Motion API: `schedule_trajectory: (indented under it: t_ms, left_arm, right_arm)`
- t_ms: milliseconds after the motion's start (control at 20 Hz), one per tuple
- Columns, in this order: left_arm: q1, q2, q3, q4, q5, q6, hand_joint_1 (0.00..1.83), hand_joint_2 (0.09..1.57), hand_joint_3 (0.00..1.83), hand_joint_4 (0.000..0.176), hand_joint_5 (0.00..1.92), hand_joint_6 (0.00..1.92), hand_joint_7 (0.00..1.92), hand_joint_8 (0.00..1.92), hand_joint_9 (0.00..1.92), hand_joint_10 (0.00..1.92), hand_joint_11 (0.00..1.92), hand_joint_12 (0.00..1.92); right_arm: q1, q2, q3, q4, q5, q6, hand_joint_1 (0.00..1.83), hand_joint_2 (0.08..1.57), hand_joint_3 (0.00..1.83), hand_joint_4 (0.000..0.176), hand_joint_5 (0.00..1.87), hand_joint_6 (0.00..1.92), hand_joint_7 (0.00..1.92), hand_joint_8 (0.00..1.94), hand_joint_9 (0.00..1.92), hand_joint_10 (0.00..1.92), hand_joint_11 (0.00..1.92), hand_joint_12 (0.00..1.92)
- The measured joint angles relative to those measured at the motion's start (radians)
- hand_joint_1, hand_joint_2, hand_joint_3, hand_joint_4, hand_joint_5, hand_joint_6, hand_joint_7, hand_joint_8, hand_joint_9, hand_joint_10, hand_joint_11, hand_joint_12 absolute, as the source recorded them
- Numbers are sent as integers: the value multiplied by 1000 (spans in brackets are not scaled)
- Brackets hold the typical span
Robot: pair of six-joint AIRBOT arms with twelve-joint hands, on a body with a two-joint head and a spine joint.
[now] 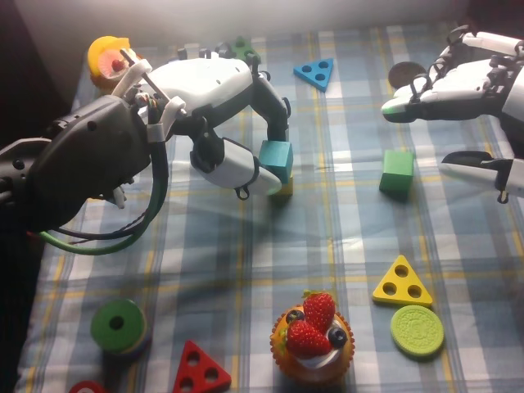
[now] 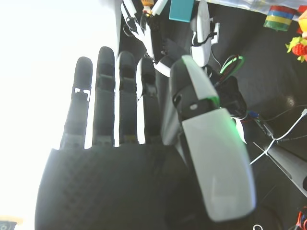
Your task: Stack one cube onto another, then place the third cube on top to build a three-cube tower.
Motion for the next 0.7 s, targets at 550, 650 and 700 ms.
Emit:
schedule_trajectory:
  t_ms: [550,650,700]
  left_arm:
    - [5,0,2,-6,0,-1,1023,1086,0,176,1013,912,531,0,435,2,0,579]
    - [5,0,2,-5,0,-1,908,985,0,145,930,138,501,3,406,5,0,522]
    - [5,0,2,-5,0,-1,908,985,0,145,930,138,501,3,406,5,0,522]
  right_arm:
    - [0,-3,2,0,-1,0,844,1297,0,0,523,1,623,0,634,3,125,1193]
    - [0,-4,4,0,-2,0,843,1293,0,0,526,3,625,2,632,2,118,1204]
    - [0,-4,4,0,-2,0,843,1293,0,0,526,3,625,2,632,2,118,1204]
